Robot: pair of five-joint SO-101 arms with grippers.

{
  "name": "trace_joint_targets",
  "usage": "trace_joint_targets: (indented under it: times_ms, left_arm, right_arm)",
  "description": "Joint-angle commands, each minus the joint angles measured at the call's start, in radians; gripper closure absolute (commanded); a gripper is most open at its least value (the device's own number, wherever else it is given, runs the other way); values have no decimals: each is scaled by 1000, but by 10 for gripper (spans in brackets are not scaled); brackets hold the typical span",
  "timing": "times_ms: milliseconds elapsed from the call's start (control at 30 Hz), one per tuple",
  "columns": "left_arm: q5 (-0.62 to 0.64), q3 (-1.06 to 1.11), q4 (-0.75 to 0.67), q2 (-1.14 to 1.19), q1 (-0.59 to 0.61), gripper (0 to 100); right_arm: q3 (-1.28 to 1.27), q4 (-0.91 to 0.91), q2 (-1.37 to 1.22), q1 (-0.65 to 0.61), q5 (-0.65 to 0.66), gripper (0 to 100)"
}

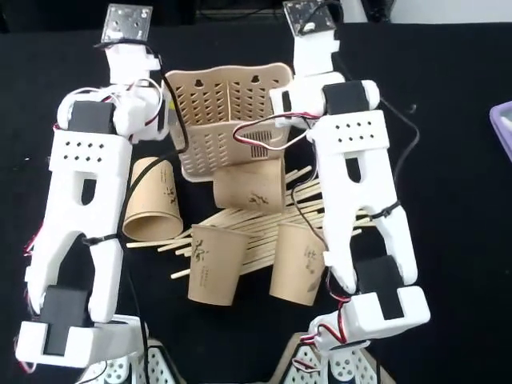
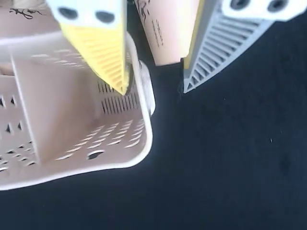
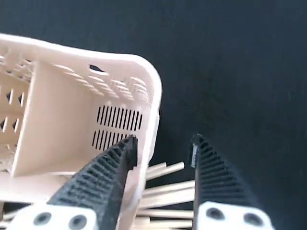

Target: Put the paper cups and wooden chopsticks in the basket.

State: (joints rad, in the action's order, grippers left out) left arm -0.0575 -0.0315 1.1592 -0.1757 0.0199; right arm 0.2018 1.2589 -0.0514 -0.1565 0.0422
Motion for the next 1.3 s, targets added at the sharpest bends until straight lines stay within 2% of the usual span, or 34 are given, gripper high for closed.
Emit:
trace_joint_targets:
  times_ms: [0,267,433,633,800,867,967,1067,1167,1267]
  left_arm:
    - [2,-38,-58,-14,18,813]
    - [2,-110,-91,-81,8,812]
    - [2,-114,-86,-164,19,812]
    - [-5,-56,31,-288,93,812]
    - [-17,56,167,-381,166,811]
    - [-109,119,224,-414,179,811]
    - [-334,232,287,-466,185,811]
    - [-499,369,315,-532,186,811]
    - [-580,542,276,-608,176,811]
    - [-595,725,115,-689,186,809]
  right_arm:
    - [79,-68,45,-11,14,808]
    - [205,-63,104,-11,18,808]
    - [268,91,177,9,18,808]
    - [277,285,294,11,20,808]
    - [232,381,377,11,21,808]
    - [193,397,414,6,38,808]
    - [107,394,481,6,94,809]
    - [-5,377,545,6,132,809]
    - [-147,328,613,9,140,809]
    - [-295,264,682,11,140,810]
